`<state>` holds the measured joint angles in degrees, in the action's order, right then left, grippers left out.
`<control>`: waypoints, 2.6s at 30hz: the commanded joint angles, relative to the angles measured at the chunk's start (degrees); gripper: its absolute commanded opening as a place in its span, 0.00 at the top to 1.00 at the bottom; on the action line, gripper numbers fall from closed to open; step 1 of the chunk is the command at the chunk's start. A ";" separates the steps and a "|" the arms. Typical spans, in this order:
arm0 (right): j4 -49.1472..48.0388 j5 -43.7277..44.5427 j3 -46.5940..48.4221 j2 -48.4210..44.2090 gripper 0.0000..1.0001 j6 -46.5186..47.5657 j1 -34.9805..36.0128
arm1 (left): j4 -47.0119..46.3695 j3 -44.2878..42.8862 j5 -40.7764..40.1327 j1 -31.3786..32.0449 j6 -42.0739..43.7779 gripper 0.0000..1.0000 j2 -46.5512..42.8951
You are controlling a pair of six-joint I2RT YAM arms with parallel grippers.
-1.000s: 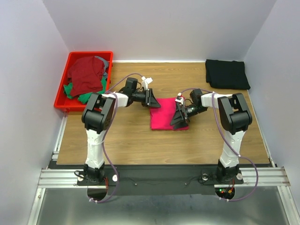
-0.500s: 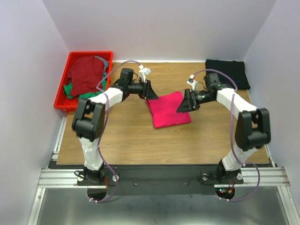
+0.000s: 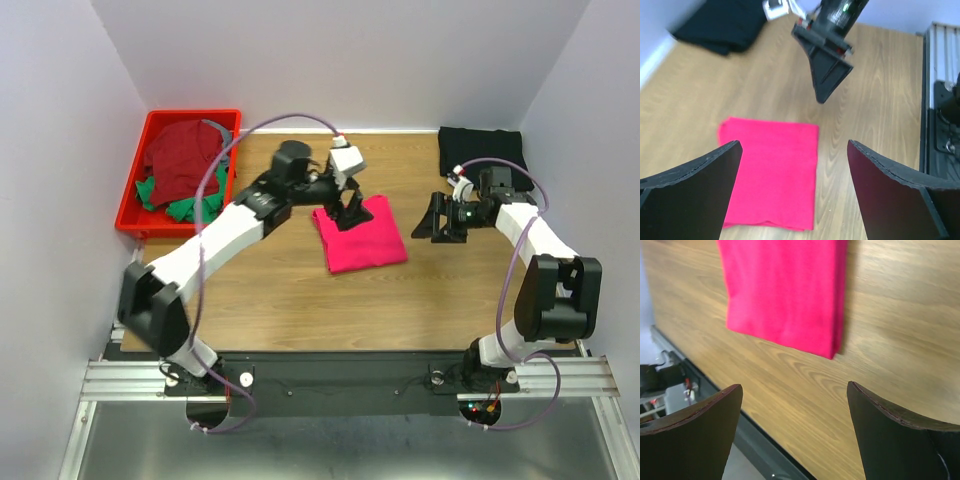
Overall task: Fold and stack the t-shirts
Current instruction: Neatly place the folded tshirt to the corner
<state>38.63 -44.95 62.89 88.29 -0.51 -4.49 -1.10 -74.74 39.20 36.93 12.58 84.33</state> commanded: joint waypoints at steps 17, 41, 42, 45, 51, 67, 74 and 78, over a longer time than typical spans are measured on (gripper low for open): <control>-11.38 7.51 -9.10 0.57 0.05 -13.10 -0.69 | -20.94 6.62 -42.63 25.74 23.98 0.23 21.22; -24.92 5.93 -14.46 7.86 0.07 -30.24 -0.78 | -18.58 0.21 -42.89 24.24 27.68 0.79 35.20; -26.23 5.93 -15.51 8.04 0.07 -31.47 -0.69 | -18.58 0.12 -41.76 23.72 27.50 0.83 34.67; -31.14 5.14 -17.36 8.21 0.07 -34.37 -0.78 | -18.06 0.12 -38.94 22.58 26.62 1.00 33.35; -46.34 4.78 -23.60 9.00 0.07 -46.85 0.62 | -14.02 -3.30 -30.15 20.64 19.78 1.00 30.98; -67.63 14.18 -23.43 19.81 0.24 -63.82 6.86 | -13.49 -4.63 -23.92 18.27 14.93 1.00 28.70; -70.53 17.70 -21.67 22.98 0.33 -65.14 9.32 | -13.05 -5.41 -21.98 17.48 13.35 1.00 28.52; -72.82 19.37 -21.06 25.35 0.34 -65.32 9.94 | -12.96 -5.15 -20.92 17.21 13.17 1.00 28.08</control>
<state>-35.75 -34.96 41.87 109.56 -67.64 4.45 -13.37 -77.36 15.11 54.22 27.00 117.25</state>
